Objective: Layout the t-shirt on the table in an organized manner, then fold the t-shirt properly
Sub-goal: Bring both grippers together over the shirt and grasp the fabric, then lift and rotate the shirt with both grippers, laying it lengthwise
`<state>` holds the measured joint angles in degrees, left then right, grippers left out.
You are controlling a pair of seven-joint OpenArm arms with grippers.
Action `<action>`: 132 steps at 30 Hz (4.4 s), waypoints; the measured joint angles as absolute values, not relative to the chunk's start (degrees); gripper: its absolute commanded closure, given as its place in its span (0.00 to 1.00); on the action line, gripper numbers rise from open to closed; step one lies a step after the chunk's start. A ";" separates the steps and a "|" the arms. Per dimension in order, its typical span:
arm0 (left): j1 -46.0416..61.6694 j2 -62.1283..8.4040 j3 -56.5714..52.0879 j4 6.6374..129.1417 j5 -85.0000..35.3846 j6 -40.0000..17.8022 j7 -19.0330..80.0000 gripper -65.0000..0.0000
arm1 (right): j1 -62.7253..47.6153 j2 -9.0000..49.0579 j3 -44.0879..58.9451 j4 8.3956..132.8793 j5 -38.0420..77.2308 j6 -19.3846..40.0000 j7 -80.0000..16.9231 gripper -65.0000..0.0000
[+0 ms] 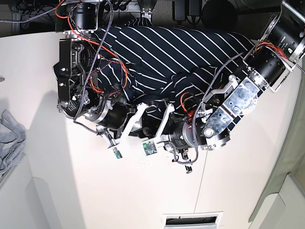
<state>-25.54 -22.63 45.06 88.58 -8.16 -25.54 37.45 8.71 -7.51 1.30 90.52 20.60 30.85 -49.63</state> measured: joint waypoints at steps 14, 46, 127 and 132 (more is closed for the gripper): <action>-26.17 -23.59 45.04 86.11 -9.56 -25.56 37.10 0.91 | 7.33 -7.16 1.10 83.64 15.11 30.92 -40.86 1.00; -29.67 -23.64 45.06 86.13 -16.58 -26.46 42.89 0.91 | 9.82 -0.82 3.31 82.83 17.82 30.89 -42.22 1.00; -30.06 -8.38 26.50 44.03 -20.14 -32.82 36.45 0.91 | 4.38 -0.14 -0.69 68.03 31.64 31.94 -43.31 1.00; -31.48 -7.77 26.59 43.70 -25.52 -35.29 42.30 0.91 | 4.34 -0.14 -0.75 68.95 31.66 31.94 -40.53 1.00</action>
